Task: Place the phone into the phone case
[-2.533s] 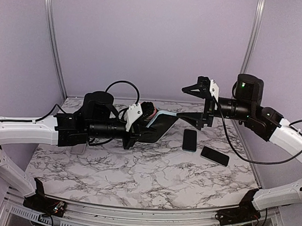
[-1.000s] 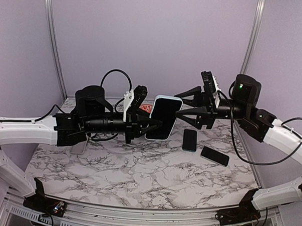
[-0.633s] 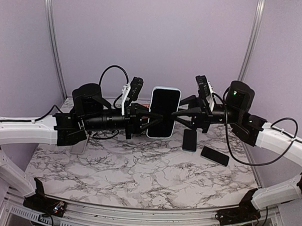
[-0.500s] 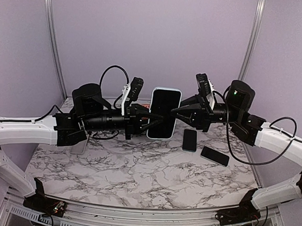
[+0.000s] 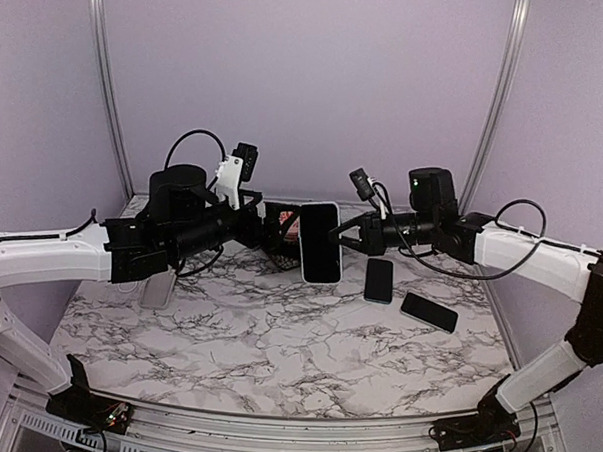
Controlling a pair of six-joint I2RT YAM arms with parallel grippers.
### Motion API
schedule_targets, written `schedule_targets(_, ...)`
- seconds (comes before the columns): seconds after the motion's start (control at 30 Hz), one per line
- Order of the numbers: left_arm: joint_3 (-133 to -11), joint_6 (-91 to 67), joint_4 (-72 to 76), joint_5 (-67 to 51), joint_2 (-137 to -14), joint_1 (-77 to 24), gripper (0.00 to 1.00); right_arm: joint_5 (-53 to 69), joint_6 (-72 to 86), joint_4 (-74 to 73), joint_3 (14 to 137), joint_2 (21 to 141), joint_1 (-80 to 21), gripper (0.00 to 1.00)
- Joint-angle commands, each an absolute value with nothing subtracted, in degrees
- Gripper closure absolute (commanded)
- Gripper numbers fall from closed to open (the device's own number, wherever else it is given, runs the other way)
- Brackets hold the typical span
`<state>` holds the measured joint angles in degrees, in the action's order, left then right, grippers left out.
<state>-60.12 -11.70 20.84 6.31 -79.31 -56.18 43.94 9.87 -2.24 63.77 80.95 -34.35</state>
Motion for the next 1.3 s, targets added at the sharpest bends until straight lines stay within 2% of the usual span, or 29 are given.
schedule_targets(0.0, -66.0, -15.23, -2.5, 28.93, -83.39, -52.18, 0.01, 40.79, 14.93, -13.92, 63.99, 88.5, -33.03, 1.0)
schedule_targets(0.2, -63.51, -18.38, -3.62, 26.5, -84.69, -49.37, 0.01, 47.03, 19.99, -9.08, 59.68, 95.53, -31.97, 1.0)
schedule_targets(0.43, -63.25, -20.18, -7.17, 20.68, -89.04, -45.49, 0.01, 48.97, 22.75, -7.96, 58.53, 103.8, -26.83, 1.0)
schedule_targets(0.63, -60.52, -23.84, -10.01, 17.4, -92.42, -40.76, 0.01, 40.38, 20.64, -12.92, 59.65, 105.6, -26.1, 1.0)
schedule_targets(0.7, -59.94, -24.79, -11.44, 17.34, -93.84, -39.36, 0.01, 36.72, 19.43, -15.37, 60.05, 105.61, -26.06, 0.94)
schedule_targets(0.8, -59.53, -25.33, -13.62, 18.08, -96.5, -38.06, 0.01, 28.72, 17.39, -19.66, 60.82, 104.33, -26.1, 0.71)
schedule_targets(0.87, -59.5, -25.36, -15.05, 19.56, -98.13, -37.46, 0.01, 26.15, 16.11, -21.55, 61.3, 103.18, -26.23, 0.62)
schedule_targets(1.0, -59.67, -25.86, -18.34, 23.86, -100.39, -36.6, 0.03, 20.97, 14.5, -25.3, 63.62, 101.83, -27.64, 0.55)
schedule_targets(1.27, -56.85, -26.29, -20.25, 27.91, -98.68, -35.29, 0.05, 14.48, 12.84, -29.73, 68.46, 101.02, -32.03, 0.56)
